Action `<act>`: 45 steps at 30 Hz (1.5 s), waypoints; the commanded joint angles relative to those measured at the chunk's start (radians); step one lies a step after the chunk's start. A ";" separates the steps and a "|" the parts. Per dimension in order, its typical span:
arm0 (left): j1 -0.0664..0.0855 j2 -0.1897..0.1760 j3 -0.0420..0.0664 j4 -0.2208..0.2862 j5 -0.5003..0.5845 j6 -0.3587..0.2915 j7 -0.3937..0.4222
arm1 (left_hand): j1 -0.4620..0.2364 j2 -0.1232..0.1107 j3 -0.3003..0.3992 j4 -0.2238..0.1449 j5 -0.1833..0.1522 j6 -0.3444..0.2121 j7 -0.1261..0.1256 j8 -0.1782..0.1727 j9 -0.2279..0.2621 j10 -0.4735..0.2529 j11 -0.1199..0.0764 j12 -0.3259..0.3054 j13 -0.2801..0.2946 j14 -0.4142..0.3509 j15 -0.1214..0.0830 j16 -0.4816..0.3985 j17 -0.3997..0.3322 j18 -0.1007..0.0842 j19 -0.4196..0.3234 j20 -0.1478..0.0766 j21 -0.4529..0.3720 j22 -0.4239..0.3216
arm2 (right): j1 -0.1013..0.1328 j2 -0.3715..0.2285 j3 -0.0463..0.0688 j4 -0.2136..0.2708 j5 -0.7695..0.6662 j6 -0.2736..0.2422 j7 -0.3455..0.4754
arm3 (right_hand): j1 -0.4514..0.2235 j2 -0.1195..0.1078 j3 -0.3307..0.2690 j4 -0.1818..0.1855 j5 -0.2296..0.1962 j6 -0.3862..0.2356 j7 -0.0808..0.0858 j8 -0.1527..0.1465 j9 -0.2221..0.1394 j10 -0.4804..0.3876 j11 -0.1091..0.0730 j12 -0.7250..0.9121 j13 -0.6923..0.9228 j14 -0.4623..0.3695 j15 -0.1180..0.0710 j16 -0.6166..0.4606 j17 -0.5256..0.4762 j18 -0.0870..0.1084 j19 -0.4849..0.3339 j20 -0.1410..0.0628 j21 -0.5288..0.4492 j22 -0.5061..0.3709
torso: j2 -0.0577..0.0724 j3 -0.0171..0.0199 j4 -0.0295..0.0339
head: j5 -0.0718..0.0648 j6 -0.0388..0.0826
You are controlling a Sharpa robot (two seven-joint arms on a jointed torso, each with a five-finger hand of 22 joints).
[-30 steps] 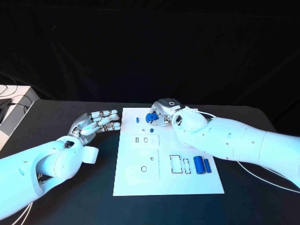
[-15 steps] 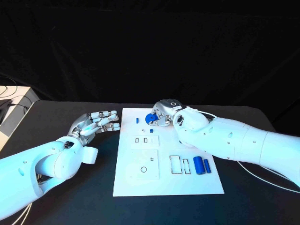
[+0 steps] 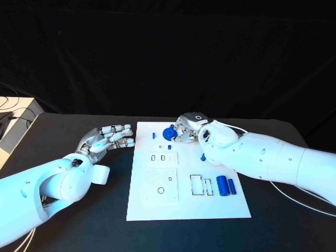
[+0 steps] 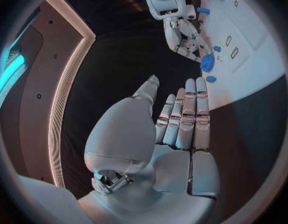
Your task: Assemble the parts on the task board
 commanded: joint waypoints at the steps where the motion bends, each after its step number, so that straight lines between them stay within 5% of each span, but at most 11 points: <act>1: 0.000 0.000 0.001 0.003 -0.005 0.006 0.007 | -0.005 0.005 0.000 -0.002 -0.005 -0.006 0.002 0.000 0.001 -0.005 0.004 -0.002 0.001 -0.009 0.002 -0.002 -0.002 -0.013 -0.006 0.001 -0.006 -0.001 | -0.006 -0.016 -0.002 0.012 0.006 0.015 0.008 | -0.005 0.007 0.000 -0.009 0.004 0.007 0.001 0.000 -0.003 0.003 -0.005 0.006 0.001 0.000 0.005 -0.006 0.001 -0.010 0.093 0.004 -0.002 0.225 | 0.000 0.0006 0.0017 | -0.001 -0.001; 14: 0.000 0.000 0.001 0.001 -0.005 0.004 0.010 | -0.005 0.005 0.000 -0.002 -0.005 -0.006 0.002 0.000 0.001 -0.005 0.004 -0.002 0.001 -0.009 0.002 -0.002 -0.002 -0.013 -0.006 0.001 -0.006 -0.001 | -0.008 -0.094 -0.001 0.078 0.044 -0.133 0.048 | -0.007 0.007 0.001 -0.009 0.004 0.008 0.002 0.000 -0.004 0.006 -0.005 0.008 0.003 0.001 0.005 -0.007 0.001 -0.009 0.093 0.003 -0.003 0.225 | 0.001 0.0009 -0.0016 | 0.002 0.002; 22: 0.000 0.000 0.001 0.000 -0.005 0.007 0.011 | -0.005 0.005 0.000 -0.003 -0.006 -0.008 0.003 0.000 0.001 -0.006 0.004 -0.002 0.001 -0.009 0.002 -0.002 -0.002 -0.013 -0.006 0.001 -0.006 -0.001 | 0.000 -0.169 0.011 0.142 0.176 -0.231 0.126 | 0.015 0.007 0.005 -0.024 0.001 0.008 0.003 0.000 -0.004 0.005 -0.005 0.005 0.000 0.000 0.005 -0.009 0.000 -0.008 0.092 0.003 -0.005 0.224 | -0.001 -0.0002 0.0008 | -0.004 0.005; 28: 0.000 0.001 0.001 -0.005 -0.005 0.017 0.020 | -0.004 0.003 -0.001 -0.005 -0.006 -0.005 0.005 0.000 0.001 -0.005 0.004 -0.002 0.001 -0.002 0.000 0.000 0.000 -0.012 -0.002 -0.001 -0.003 0.000 | 0.028 -0.231 0.015 0.116 0.604 -0.126 0.325 | 0.160 0.025 0.002 -0.140 -0.072 0.000 0.018 0.006 -0.004 -0.073 0.006 -0.064 -0.066 -0.021 0.013 -0.015 0.006 -0.004 0.087 0.009 -0.038 0.216 | -0.002 0.0004 -0.0025 | -0.009 0.011; 31: 0.000 0.001 0.001 -0.007 -0.005 0.020 0.025 | -0.002 0.002 -0.002 -0.007 -0.006 0.003 0.004 0.001 0.002 -0.001 0.002 -0.002 0.001 -0.001 -0.001 -0.001 0.001 -0.012 -0.002 -0.001 -0.002 0.001 | 0.033 -0.255 0.016 0.089 0.713 -0.064 0.395 | 0.187 0.008 -0.033 -0.175 -0.114 -0.040 0.025 0.002 -0.006 -0.089 0.013 -0.053 -0.079 -0.036 0.020 -0.013 0.011 -0.002 0.085 0.015 -0.049 0.214 | -0.002 0.0030 -0.0056 | -0.012 0.015; 32: 0.000 0.000 0.001 -0.008 -0.005 0.021 0.028 | -0.002 0.002 -0.002 -0.008 -0.006 0.008 0.002 0.001 0.002 0.001 0.002 -0.002 0.001 -0.002 -0.001 -0.001 0.001 -0.013 -0.002 -0.001 -0.002 0.001 | 0.035 -0.264 0.016 0.075 0.747 -0.040 0.419 | 0.197 0.004 -0.044 -0.179 -0.123 -0.072 0.018 0.002 -0.006 -0.091 0.010 -0.048 -0.084 -0.037 0.019 -0.012 0.011 -0.002 0.084 0.016 -0.049 0.214 | -0.002 0.0038 -0.0066 | -0.012 0.016; 33: 0.000 0.000 0.001 -0.008 -0.006 0.023 0.030 | -0.002 0.002 -0.002 -0.008 -0.006 0.008 0.002 0.001 0.002 0.001 0.002 -0.002 0.001 -0.002 -0.001 -0.001 0.001 -0.013 -0.002 -0.001 -0.002 0.001 | 0.036 -0.272 0.016 0.060 0.776 -0.021 0.440 | 0.207 -0.008 -0.050 -0.176 -0.133 -0.134 -0.005 0.000 -0.007 -0.092 -0.017 -0.046 -0.091 -0.040 0.003 -0.014 0.010 -0.002 0.084 0.009 -0.051 0.214 | -0.002 0.0053 -0.0082 | -0.012 0.017; 36: 0.000 0.001 0.009 -0.011 -0.006 0.025 0.034 | 0.000 0.000 -0.002 -0.012 -0.006 0.013 0.002 0.001 0.002 0.005 0.001 -0.002 0.002 -0.003 -0.001 -0.001 0.002 -0.013 -0.003 -0.002 -0.002 0.001 | 0.038 -0.292 0.016 0.019 0.862 0.021 0.487 | 0.245 -0.016 -0.038 -0.157 -0.138 -0.132 0.011 -0.001 -0.004 -0.115 0.004 -0.071 -0.135 -0.078 0.018 -0.050 -0.009 0.019 0.062 0.013 -0.173 0.179 | -0.003 0.0085 -0.0108 | -0.015 0.018; 38: 0.000 0.002 0.014 -0.013 -0.006 0.026 0.035 | 0.000 0.000 -0.002 -0.012 -0.006 0.013 0.002 0.001 0.002 0.005 0.001 -0.002 0.002 -0.003 -0.001 -0.001 0.002 -0.013 -0.003 -0.002 -0.002 0.001 | 0.038 -0.302 0.016 -0.003 0.904 0.041 0.505 | 0.256 -0.013 -0.039 -0.149 -0.135 -0.134 0.005 -0.001 -0.005 -0.110 -0.002 -0.110 -0.215 -0.087 0.016 -0.085 -0.033 0.034 0.055 0.016 -0.272 0.145 | -0.004 0.0111 -0.0117 | -0.018 0.019; 43: 0.000 0.004 0.022 -0.016 -0.008 0.029 0.036 | 0.000 0.000 -0.002 -0.012 -0.006 0.013 0.002 0.001 0.002 0.005 0.001 -0.002 0.002 -0.003 -0.001 -0.001 0.002 -0.013 -0.003 -0.002 -0.002 0.001 | 0.040 -0.322 0.016 -0.062 0.927 0.089 0.528 | 0.257 0.006 -0.063 -0.174 -0.125 -0.077 0.011 -0.003 -0.006 -0.100 0.006 -0.093 -0.284 -0.072 0.020 -0.094 -0.036 0.030 0.068 0.016 -0.276 0.153 | -0.006 0.0175 -0.0121 | -0.019 0.021; 45: -0.001 0.006 0.024 -0.016 -0.010 0.032 0.037 | 0.000 0.000 -0.002 -0.012 -0.006 0.013 0.002 0.001 0.002 0.005 0.001 -0.002 0.002 -0.003 -0.001 -0.001 0.002 -0.013 -0.003 -0.002 -0.002 0.001 | 0.040 -0.326 0.016 -0.081 0.881 0.101 0.526 | 0.257 0.013 -0.071 -0.189 -0.105 -0.056 0.012 -0.002 -0.006 -0.083 0.001 -0.070 -0.282 -0.048 0.014 -0.068 -0.013 0.012 0.082 0.010 -0.172 0.190 | -0.006 0.0217 -0.0132 | -0.019 0.022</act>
